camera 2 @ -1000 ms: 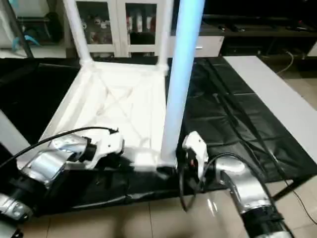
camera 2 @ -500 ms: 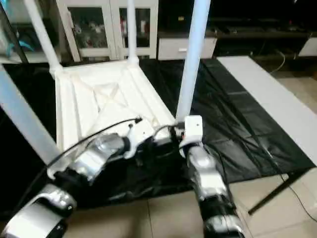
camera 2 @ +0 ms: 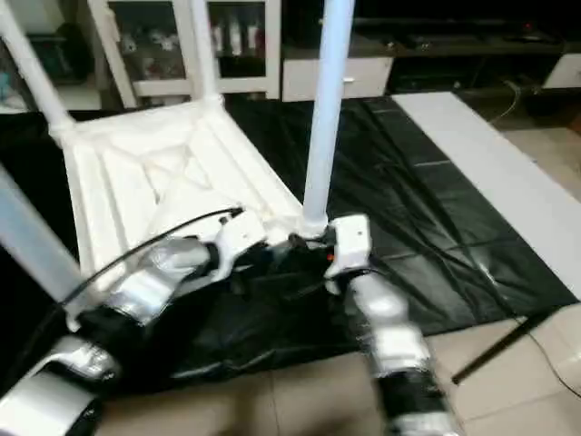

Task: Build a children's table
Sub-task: Rotate leg to tighten

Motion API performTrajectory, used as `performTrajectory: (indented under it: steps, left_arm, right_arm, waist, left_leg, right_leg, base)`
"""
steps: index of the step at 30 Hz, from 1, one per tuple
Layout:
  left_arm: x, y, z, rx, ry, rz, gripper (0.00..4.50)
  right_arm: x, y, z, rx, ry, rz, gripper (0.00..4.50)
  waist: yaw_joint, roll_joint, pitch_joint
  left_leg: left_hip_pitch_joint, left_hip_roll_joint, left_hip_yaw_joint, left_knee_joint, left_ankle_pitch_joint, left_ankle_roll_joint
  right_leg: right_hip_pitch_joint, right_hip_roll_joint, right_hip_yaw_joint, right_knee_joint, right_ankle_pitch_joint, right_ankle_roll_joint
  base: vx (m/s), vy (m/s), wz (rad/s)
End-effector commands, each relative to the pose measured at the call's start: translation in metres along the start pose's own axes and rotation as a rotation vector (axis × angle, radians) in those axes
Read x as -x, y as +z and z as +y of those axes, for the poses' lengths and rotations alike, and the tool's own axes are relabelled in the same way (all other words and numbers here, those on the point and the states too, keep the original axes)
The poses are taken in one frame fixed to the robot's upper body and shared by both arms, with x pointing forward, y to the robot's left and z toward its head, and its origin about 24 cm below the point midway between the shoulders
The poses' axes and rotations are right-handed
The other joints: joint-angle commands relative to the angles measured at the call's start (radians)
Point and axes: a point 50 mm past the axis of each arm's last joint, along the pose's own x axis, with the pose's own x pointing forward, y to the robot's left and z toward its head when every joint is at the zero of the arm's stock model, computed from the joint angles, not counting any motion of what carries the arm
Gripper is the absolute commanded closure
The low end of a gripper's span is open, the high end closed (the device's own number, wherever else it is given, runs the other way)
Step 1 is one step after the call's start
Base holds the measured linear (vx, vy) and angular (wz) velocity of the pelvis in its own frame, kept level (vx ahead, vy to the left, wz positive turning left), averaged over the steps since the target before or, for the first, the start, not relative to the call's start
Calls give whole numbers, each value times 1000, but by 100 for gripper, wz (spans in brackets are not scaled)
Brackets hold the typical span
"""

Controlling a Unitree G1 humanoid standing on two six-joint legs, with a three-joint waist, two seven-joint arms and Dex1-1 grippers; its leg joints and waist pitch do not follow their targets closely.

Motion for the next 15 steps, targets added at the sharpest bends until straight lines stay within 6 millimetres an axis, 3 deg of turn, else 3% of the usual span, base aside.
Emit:
performTrajectory:
  steps: [1,3,4,7,10,15]
  left_arm:
    - [9,-20,-26,-10,-258,32,450]
    - [13,-23,-27,-4,-285,50,450]
    - [18,-27,-28,-13,-320,70,450]
    - [31,-31,-35,-1,-467,81,450]
    - [34,-30,-38,20,-515,81,450]
    - [33,-24,-44,13,-550,63,450]
  right_arm:
    - [16,11,9,69,259,19,23]
    - [22,13,9,86,310,32,5]
    - [29,15,11,118,386,57,5]
    - [46,13,10,152,518,157,5]
    - [48,8,9,175,538,201,5]
    - [47,0,16,195,605,269,5]
  waist:
    - [9,-9,-53]
    - [14,-9,-50]
    - [18,-6,-50]
    - [20,-9,-43]
    - [13,-9,-40]
    - [16,-12,-40]
  left_leg:
    - [5,9,10,-45,-42,135]
    - [3,13,10,-45,-40,145]
    - [10,14,11,-45,-60,139]
    - [8,20,9,-54,-116,110]
    - [12,19,14,-58,-174,73]
    - [14,20,14,-58,-183,57]
  right_leg:
    - [57,-27,25,-45,140,-272]
    - [57,-27,26,-43,146,-271]
    - [51,-27,25,-44,115,-281]
    - [54,-31,26,-49,21,-273]
    - [45,-32,28,-56,-53,-274]
    - [43,-32,31,-58,-83,-261]
  base:
    - [0,0,0]
    - [0,0,0]
    - [0,0,0]
    - [0,0,0]
    - [0,0,0]
    - [0,0,0]
